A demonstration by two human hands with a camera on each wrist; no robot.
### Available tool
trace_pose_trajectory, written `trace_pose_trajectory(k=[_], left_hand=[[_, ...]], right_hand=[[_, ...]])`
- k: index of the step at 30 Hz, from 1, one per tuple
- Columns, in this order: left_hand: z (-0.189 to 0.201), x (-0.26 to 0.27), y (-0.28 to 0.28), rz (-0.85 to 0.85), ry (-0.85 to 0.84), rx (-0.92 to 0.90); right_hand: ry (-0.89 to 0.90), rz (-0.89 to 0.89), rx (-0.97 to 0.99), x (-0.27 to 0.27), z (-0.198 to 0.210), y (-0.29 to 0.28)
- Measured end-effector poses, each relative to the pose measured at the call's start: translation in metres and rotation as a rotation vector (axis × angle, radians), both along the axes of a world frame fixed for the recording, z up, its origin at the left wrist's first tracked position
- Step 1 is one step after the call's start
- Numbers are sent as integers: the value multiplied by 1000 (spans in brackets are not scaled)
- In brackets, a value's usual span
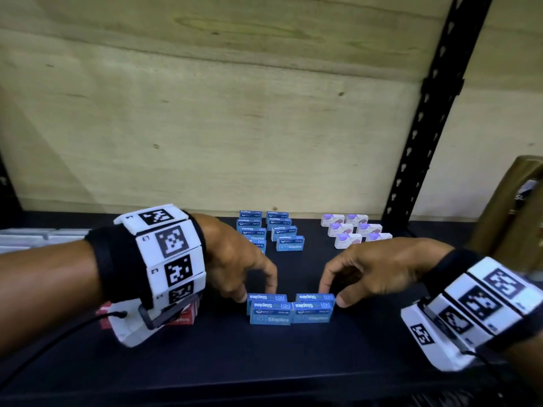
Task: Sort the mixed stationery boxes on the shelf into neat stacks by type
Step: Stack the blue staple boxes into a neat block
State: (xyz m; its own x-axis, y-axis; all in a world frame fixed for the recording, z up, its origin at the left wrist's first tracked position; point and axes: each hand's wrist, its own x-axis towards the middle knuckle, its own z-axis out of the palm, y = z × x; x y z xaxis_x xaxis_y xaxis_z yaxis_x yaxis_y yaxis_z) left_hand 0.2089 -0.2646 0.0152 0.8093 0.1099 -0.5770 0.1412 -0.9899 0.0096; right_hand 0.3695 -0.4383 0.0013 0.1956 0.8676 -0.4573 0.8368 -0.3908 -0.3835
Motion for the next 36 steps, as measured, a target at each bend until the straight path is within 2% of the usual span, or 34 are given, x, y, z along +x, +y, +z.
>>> trace_pose_trajectory(k=[15, 19, 26, 36], left_hand=[[5, -9, -13, -13, -25, 73], [6, -10, -14, 37, 14, 77], [-2, -9, -21, 120, -83, 98], [-7, -10, -39, 53, -88, 240]], right_hand=[[-131, -8, -20, -16, 5, -2], [-134, -76, -46, -15, 3, -3], [-183, -111, -42, -22, -1, 4], [-247, -30, -36, -33, -7, 9]])
